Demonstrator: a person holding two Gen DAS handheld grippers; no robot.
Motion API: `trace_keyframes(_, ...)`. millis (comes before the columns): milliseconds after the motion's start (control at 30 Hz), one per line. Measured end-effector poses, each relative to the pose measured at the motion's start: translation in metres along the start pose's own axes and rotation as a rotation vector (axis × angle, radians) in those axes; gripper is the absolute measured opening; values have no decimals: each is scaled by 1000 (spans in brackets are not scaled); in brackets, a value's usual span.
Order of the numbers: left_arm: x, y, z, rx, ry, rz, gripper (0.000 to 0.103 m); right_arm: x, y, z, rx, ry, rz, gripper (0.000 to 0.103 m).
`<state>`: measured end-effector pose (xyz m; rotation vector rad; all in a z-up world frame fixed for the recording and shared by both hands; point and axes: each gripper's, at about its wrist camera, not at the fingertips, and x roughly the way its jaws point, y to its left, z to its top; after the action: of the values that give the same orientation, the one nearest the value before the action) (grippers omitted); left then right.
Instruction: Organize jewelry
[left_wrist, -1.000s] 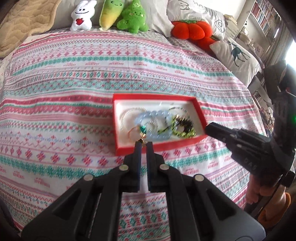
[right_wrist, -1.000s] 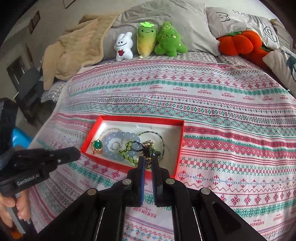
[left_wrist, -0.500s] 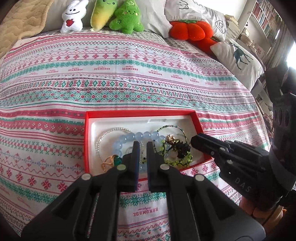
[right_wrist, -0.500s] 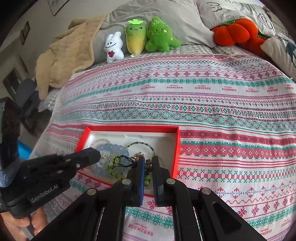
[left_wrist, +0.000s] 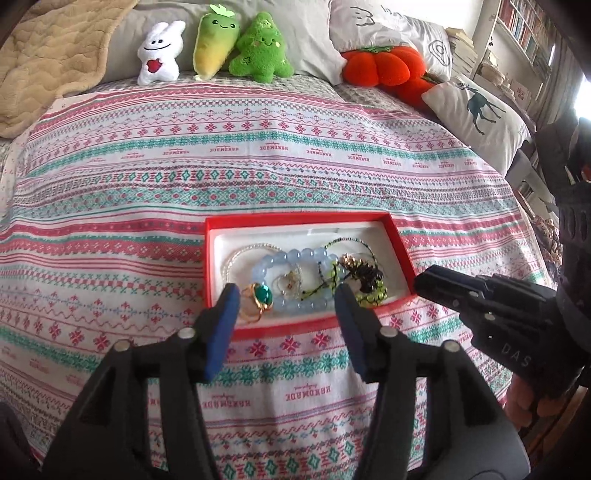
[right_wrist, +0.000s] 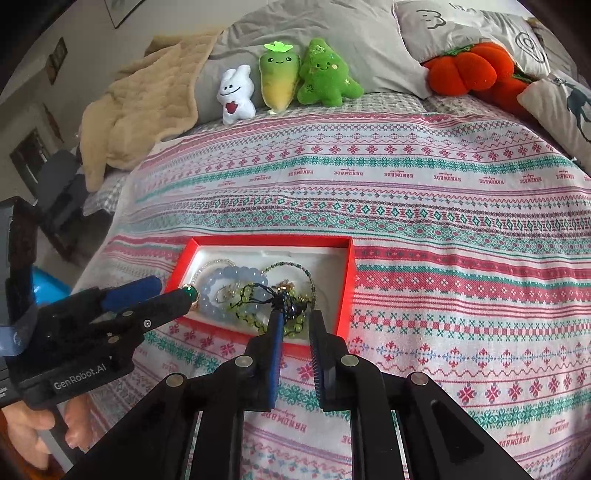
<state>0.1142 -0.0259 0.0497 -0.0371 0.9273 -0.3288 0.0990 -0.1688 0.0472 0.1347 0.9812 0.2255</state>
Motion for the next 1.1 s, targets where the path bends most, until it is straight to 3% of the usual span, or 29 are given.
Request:
trace_keyframes(133, -11, -3, -12, 8, 6, 62, 79, -10, 2, -13, -10, 12, -29, 16)
trace_keyframes(267, -15, -6, -28, 23, 31, 122, 86, -18, 6, -29, -19, 23, -84, 21)
trace_keyframes(333, -14, -5, -36, 15, 58, 143, 94, -22, 7, -35, -27, 26, -104, 35)
trace_keyframes(367, -14, -3, -39, 6, 68, 154, 96, -24, 8, -39, -31, 27, -115, 58)
trace_keyframes(400, -15, 0, -43, -3, 74, 164, 99, -28, 9, -42, -30, 19, -128, 73)
trace_keyframes(533, -19, 6, -56, -9, 83, 211, 101, -36, 11, -52, -29, 15, -174, 78)
trace_keyframes(700, -26, 8, -67, 12, 76, 255, 102, -35, 7, -63, 20, 58, -214, 98)
trace_keyframes(1100, -22, 12, -78, 1, 116, 266, 102, -25, 20, -72, -15, 88, -257, 101)
